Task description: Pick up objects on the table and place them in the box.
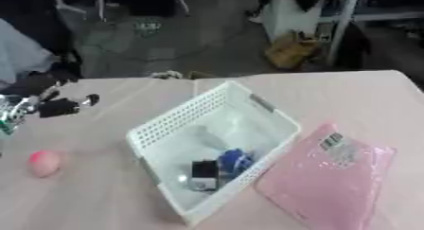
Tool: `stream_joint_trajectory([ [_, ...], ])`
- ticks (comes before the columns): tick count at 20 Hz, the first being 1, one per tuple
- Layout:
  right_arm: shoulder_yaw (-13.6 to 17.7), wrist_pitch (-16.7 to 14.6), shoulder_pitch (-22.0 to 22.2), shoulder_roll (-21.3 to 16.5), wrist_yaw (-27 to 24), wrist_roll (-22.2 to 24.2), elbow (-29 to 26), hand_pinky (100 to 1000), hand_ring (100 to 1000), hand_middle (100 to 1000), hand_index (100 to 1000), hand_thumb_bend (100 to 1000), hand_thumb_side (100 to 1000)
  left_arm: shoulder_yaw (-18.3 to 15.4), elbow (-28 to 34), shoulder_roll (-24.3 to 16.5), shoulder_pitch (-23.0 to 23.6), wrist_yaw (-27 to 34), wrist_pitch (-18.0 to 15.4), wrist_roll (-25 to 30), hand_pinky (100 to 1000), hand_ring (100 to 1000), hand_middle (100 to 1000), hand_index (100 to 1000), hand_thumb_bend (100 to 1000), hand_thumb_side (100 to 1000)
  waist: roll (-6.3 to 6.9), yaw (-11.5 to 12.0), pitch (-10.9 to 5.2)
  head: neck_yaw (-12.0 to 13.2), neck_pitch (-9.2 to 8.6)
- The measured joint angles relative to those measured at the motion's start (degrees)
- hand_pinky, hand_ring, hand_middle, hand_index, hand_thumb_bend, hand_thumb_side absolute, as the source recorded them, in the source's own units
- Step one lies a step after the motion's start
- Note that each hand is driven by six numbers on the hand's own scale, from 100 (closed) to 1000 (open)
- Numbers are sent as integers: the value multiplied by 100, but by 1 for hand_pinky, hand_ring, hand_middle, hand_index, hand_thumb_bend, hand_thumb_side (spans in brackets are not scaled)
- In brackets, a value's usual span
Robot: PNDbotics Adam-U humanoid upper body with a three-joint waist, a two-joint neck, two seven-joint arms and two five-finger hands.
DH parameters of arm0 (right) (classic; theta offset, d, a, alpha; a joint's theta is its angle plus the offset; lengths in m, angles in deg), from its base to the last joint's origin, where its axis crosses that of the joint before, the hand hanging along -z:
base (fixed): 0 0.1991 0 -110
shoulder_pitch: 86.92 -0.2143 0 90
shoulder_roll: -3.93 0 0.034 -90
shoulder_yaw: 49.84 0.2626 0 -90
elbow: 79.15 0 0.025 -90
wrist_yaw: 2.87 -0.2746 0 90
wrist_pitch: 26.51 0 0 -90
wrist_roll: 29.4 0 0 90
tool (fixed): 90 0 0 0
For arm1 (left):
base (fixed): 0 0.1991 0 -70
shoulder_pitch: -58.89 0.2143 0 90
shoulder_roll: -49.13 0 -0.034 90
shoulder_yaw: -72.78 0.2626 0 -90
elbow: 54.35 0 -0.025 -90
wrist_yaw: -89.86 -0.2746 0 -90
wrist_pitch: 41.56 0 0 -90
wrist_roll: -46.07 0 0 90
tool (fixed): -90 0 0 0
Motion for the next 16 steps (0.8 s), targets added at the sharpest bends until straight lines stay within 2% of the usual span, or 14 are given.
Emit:
stream_joint_trajectory([
  [4, 1, 3, 13, -1, 0, -4, 0, 764, 806, 762, 784, 100, 1000, -45, -285, 0, 339, 249, -2, 84, 1000, 1000, 1000, 1000, 708, 1000, 0, 5, 0, -10, 2],
  [8, 1, 23, 47, -1, 0, -25, 0, 764, 806, 762, 782, 100, 1000, -50, -315, -2, 677, 504, -154, -228, 1000, 1000, 1000, 1000, 724, 1000, 0, 20, 0, -35, 44],
  [13, 1, 26, 84, -7, 0, -28, 0, 764, 806, 762, 781, 100, 1000, -55, -300, -54, 1165, 895, -481, -1044, 1000, 1000, 1000, 1000, 719, 1000, 17, 75, -15, -80, 55],
  [14, 1, 27, 99, -7, 0, -28, 0, 764, 806, 761, 780, 100, 1000, -63, -302, -60, 1217, 984, -532, -1205, 944, 1000, 1000, 1000, 694, 1000, 24, 79, -20, -83, 57],
  [15, 1, 28, 102, -8, 0, -29, 0, 764, 806, 761, 780, 100, 1000, -88, -305, -60, 1280, 1100, -587, -1396, 944, 1000, 1000, 1000, 694, 1000, 35, 85, -31, -90, 63],
  [16, 1, 31, 104, -11, 0, -31, 0, 764, 805, 761, 777, 100, 1000, -104, -325, -66, 1371, 1239, -659, -1628, 890, 1000, 996, 1000, 691, 1000, 49, 95, -53, -101, 83],
])
